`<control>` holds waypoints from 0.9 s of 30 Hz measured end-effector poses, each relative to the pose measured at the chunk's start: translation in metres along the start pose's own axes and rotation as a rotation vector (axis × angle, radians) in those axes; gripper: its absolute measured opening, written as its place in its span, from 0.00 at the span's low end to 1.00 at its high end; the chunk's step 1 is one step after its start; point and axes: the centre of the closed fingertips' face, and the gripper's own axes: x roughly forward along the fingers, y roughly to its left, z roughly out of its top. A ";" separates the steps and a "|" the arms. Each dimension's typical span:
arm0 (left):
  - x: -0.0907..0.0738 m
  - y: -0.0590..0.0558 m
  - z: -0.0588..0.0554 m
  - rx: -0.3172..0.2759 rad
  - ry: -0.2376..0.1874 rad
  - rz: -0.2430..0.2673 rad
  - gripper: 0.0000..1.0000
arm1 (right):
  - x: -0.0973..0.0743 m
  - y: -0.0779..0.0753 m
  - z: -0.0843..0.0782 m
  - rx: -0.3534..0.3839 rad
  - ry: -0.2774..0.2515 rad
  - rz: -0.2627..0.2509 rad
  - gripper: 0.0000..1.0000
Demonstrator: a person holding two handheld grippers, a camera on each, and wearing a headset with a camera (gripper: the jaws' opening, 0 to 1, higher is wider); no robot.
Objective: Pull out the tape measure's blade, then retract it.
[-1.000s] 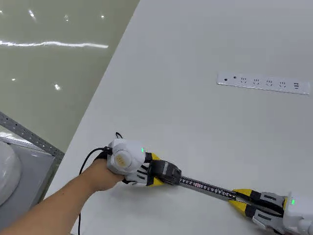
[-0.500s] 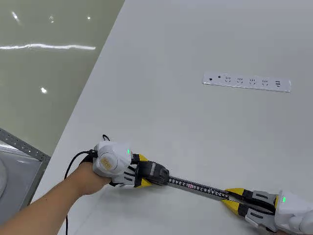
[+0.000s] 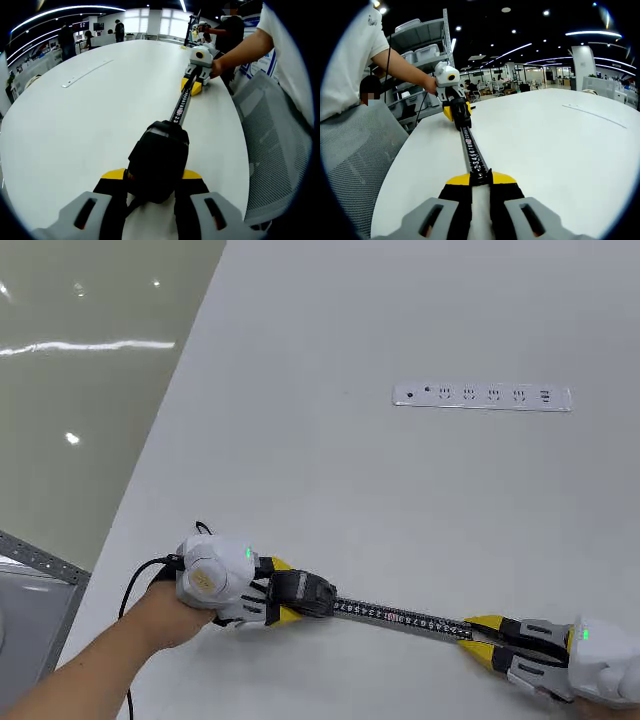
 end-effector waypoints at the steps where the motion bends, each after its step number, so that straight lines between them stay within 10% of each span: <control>1: 0.000 0.000 0.000 0.001 0.000 0.000 0.32 | -0.001 0.000 0.000 0.001 0.000 -0.001 0.11; 27: 0.000 0.000 0.000 0.005 0.007 -0.003 0.32 | -0.031 -0.009 -0.012 0.031 0.000 -0.029 0.10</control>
